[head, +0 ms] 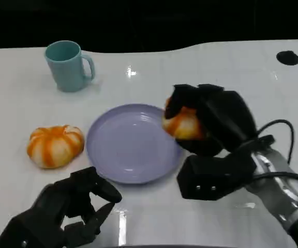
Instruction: Grasp the bread from the table and place it into the plate.
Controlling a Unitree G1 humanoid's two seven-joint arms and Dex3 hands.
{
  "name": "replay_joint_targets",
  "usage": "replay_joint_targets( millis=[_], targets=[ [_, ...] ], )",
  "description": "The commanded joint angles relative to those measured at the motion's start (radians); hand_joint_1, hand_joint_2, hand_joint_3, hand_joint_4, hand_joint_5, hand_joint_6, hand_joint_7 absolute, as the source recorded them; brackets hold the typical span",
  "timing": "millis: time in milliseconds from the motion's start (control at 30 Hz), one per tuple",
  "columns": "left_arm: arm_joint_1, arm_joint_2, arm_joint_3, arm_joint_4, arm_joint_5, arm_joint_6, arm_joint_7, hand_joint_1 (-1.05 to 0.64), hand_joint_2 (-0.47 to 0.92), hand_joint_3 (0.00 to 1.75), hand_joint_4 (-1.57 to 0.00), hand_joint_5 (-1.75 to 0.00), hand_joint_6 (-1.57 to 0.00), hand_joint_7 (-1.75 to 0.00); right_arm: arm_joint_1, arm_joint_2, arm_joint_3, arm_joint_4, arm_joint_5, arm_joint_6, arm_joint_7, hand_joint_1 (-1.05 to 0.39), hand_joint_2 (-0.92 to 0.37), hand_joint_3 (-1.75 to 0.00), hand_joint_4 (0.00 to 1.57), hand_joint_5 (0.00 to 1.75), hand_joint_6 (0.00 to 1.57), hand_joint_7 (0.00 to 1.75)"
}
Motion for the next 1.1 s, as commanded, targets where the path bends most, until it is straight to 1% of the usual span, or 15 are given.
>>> replay_joint_targets(
  millis=[33,100,167,333,400,500,533,600,633,700,733,800,867,967,1100],
  targets=[
    [0.008,0.006,0.004,-0.007,0.011,-0.008,0.009,-0.27,0.78,0.71,-0.75,-1.75,-0.63,-1.29,-0.08,0.049,0.027,0.093,0.008,-0.019,-0.007,-0.16,-0.27,-1.36,0.99,1.75,0.87,1.44],
    [0.009,0.005,0.004,-0.009,0.011,-0.009,0.008,-0.27,0.78,0.72,-0.75,-1.75,-0.63,-1.29,-0.102,0.068,0.036,0.125,0.008,-0.02,-0.014,-0.16,-0.26,-1.36,1.0,1.75,0.87,1.48],
    [0.01,0.005,0.005,-0.011,0.01,-0.007,0.007,-0.28,0.78,0.72,-0.76,-1.75,-0.63,-1.3,-0.129,0.095,0.051,0.165,0.003,-0.017,-0.012,-0.17,-0.27,-1.35,0.99,1.75,0.86,1.44],
    [0.011,0.005,0.005,-0.008,0.008,-0.012,0.006,-0.29,0.77,0.73,-0.77,-1.75,-0.63,-1.31,-0.189,0.146,0.071,0.262,0.015,0.003,0.023,-0.15,-0.33,-1.25,0.95,1.75,0.79,1.49],
    [0.012,0.006,0.004,-0.01,0.014,-0.011,0.007,-0.28,0.77,0.73,-0.77,-1.75,-0.63,-1.3,-0.206,0.165,0.071,0.298,0.027,-0.002,0.034,-0.14,-0.35,-1.21,0.93,1.75,0.79,1.45],
    [0.013,0.002,0.001,-0.014,0.018,-0.004,0.011,-0.28,0.77,0.73,-0.77,-1.75,-0.62,-1.3,-0.221,0.182,0.067,0.338,0.048,-0.018,0.049,-0.13,-0.43,-0.99,0.86,1.71,0.92,0.9],
    [0.012,0.001,0.0,-0.013,0.018,-0.004,0.012,-0.28,0.77,0.73,-0.77,-1.75,-0.62,-1.3,-0.225,0.186,0.066,0.348,0.057,-0.016,0.07,-0.14,-0.46,-0.9,0.82,1.64,0.94,0.76],
    [0.01,0.0,0.0,-0.012,0.019,-0.006,0.012,-0.27,0.77,0.73,-0.76,-1.75,-0.62,-1.3,-0.235,0.179,0.076,0.36,0.062,-0.016,0.117,-0.19,-0.59,-0.62,0.7,1.33,0.9,0.45],
    [0.01,0.0,0.0,-0.009,0.018,-0.01,0.012,-0.27,0.77,0.73,-0.76,-1.75,-0.62,-1.3,-0.242,0.172,0.086,0.363,0.055,-0.016,0.145,-0.23,-0.65,-0.51,0.56,1.11,0.84,0.28],
    [0.009,0.0,0.0,-0.007,0.019,-0.013,0.013,-0.27,0.77,0.73,-0.76,-1.75,-0.63,-1.3,-0.254,0.152,0.115,0.362,0.027,-0.009,0.193,-0.32,-0.74,-0.37,0.38,0.67,0.7,0.09],
    [0.009,-0.001,0.001,-0.006,0.02,-0.014,0.013,-0.27,0.77,0.74,-0.76,-1.75,-0.63,-1.3,-0.258,0.144,0.127,0.358,0.016,0.0,0.212,-0.4,-0.83,-0.26,0.26,0.49,0.56,0.04],
    [0.009,0.001,0.001,-0.007,0.021,-0.013,0.013,-0.27,0.76,0.74,-0.76,-1.75,-0.63,-1.3,-0.259,0.138,0.143,0.339,0.0,0.044,0.255,-0.51,-0.9,-0.18,0.12,0.39,0.41,0.01],
    [0.009,0.002,0.002,-0.006,0.02,-0.014,0.012,-0.27,0.77,0.74,-0.75,-1.75,-0.63,-1.3,-0.255,0.134,0.148,0.311,-0.001,0.087,0.306,-0.62,-0.92,-0.2,0.02,0.3,0.28,0.0],
    [0.009,0.003,0.003,-0.007,0.022,-0.015,0.011,-0.28,0.76,0.74,-0.75,-1.75,-0.63,-1.3,-0.245,0.126,0.153,0.27,0.0,0.13,0.358,-0.72,-0.92,-0.23,0.0,0.24,0.23,0.0],
    [0.007,0.005,0.003,-0.005,0.029,-0.016,0.013,-0.28,0.76,0.75,-0.74,-1.75,-0.62,-1.3,-0.23,0.113,0.157,0.223,0.001,0.154,0.396,-0.77,-0.92,-0.26,0.0,0.22,0.21,0.0]
  ],
)
